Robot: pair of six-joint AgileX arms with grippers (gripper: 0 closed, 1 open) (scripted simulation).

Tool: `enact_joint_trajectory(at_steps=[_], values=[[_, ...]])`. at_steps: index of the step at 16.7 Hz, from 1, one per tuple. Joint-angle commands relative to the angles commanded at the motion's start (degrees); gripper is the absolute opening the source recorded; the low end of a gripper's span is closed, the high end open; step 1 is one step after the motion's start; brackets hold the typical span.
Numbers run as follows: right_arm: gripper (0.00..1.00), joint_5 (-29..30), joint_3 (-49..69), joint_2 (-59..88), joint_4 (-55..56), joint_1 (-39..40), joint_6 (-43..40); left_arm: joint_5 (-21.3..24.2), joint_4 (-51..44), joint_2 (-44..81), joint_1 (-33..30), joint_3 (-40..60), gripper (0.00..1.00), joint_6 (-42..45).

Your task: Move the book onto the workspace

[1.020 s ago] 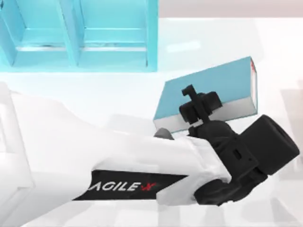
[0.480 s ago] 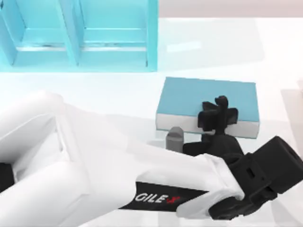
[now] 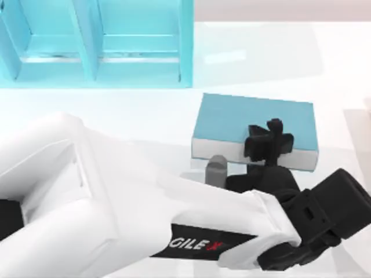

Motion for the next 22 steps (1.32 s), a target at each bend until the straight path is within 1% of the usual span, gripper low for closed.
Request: enact_joint_trajectory(at_steps=[9, 15, 19, 22], values=[[1.0, 0.0, 0.0, 0.0, 0.0, 0.0, 0.0, -0.5, -1.4, 0.1, -0.7, 0.1, 0.0, -1.3], [1.0, 0.0, 0.0, 0.0, 0.0, 0.0, 0.0, -0.4, 4.0, 3.7, -0.7, -1.7, 0.0, -1.3], [1.0, 0.0, 0.0, 0.0, 0.0, 0.0, 0.0, -0.5, 4.2, 3.8, -0.7, -1.8, 0.0, -1.3], [1.0, 0.0, 0.0, 0.0, 0.0, 0.0, 0.0, -0.5, 4.2, 3.8, -0.7, -1.8, 0.23, -1.3]])
